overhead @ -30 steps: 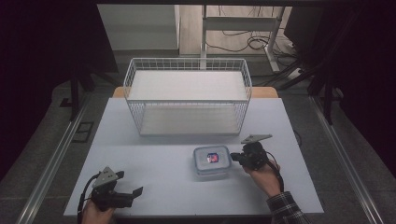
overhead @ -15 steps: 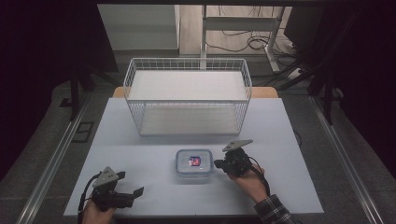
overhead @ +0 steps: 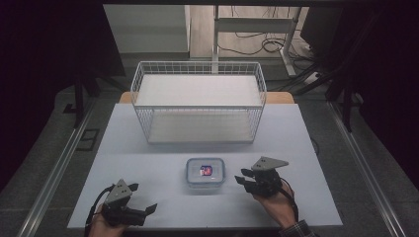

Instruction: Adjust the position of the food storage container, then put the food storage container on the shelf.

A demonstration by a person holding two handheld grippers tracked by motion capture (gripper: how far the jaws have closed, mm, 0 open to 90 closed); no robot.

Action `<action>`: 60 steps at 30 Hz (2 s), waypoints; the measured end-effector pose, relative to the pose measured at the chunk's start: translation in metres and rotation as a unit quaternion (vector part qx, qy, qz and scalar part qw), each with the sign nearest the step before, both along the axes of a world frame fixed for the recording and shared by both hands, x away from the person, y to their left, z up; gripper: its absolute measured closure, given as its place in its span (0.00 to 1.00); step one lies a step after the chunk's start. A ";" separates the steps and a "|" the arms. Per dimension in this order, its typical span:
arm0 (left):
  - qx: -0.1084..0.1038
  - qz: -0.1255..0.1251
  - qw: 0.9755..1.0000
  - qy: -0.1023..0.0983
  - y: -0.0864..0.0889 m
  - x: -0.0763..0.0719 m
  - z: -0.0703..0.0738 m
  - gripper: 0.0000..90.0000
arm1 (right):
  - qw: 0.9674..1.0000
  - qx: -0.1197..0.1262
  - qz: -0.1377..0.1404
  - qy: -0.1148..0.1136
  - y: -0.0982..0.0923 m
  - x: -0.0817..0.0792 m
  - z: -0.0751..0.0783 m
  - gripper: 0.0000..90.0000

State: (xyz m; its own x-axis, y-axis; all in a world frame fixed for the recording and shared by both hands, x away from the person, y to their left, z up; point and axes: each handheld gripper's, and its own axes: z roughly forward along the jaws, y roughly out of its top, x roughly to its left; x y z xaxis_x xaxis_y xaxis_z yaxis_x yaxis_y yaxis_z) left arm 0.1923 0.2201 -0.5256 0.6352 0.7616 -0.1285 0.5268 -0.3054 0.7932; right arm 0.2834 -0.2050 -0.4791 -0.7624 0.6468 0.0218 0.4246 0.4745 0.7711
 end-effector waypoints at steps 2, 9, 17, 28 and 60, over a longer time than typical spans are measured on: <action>-0.001 0.001 1.000 0.001 0.000 0.000 0.000 0.03 | 1.000 0.001 -0.001 -0.003 -0.001 -0.003 0.000 0.58; 0.011 0.000 1.000 0.004 -0.002 0.001 -0.002 0.04 | 1.000 0.003 -0.006 -0.018 -0.009 -0.015 -0.010 0.22; -0.004 0.011 1.000 0.013 0.001 0.003 -0.004 0.04 | 1.000 -0.001 -0.005 0.001 -0.008 -0.012 -0.021 0.07; -0.025 -0.004 0.999 0.028 -0.010 0.019 0.003 0.03 | 1.000 0.018 -0.012 -0.005 -0.004 -0.006 -0.020 0.03; -0.036 -0.094 0.994 0.044 -0.091 0.119 0.015 0.05 | 0.996 0.027 0.021 0.086 0.048 0.051 -0.019 0.07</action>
State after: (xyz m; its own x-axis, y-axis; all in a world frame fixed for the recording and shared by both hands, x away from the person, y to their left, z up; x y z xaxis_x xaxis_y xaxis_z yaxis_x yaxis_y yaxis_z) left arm 0.3114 0.1291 -0.5110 0.7488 0.6181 -0.2395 0.5344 -0.3492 0.7697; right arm 0.3342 -0.1567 -0.4977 -0.7711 0.6085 0.1874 0.5325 0.4551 0.7137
